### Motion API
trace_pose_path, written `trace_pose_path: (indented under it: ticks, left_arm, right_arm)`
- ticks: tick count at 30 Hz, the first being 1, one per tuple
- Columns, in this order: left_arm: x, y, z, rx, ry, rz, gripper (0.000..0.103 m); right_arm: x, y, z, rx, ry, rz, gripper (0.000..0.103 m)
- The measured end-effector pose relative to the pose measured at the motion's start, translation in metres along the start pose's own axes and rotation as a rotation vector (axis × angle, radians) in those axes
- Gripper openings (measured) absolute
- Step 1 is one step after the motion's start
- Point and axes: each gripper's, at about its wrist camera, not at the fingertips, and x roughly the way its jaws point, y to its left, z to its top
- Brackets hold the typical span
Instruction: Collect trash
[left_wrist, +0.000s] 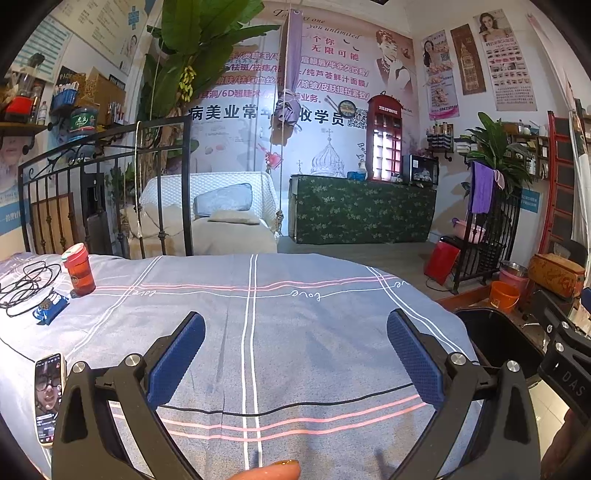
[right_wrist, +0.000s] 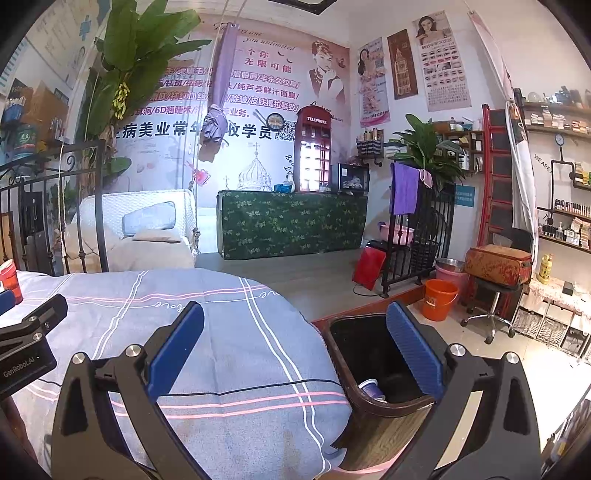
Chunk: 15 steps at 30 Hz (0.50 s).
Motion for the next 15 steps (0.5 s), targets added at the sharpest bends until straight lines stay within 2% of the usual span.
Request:
trace_pose_path:
  ticks: [15]
  left_arm:
    - [-0.002, -0.008, 0.002, 0.038, -0.008, -0.014, 0.097]
  right_arm:
    - [-0.001, -0.014, -0.007, 0.032, 0.021, -0.01, 0.098]
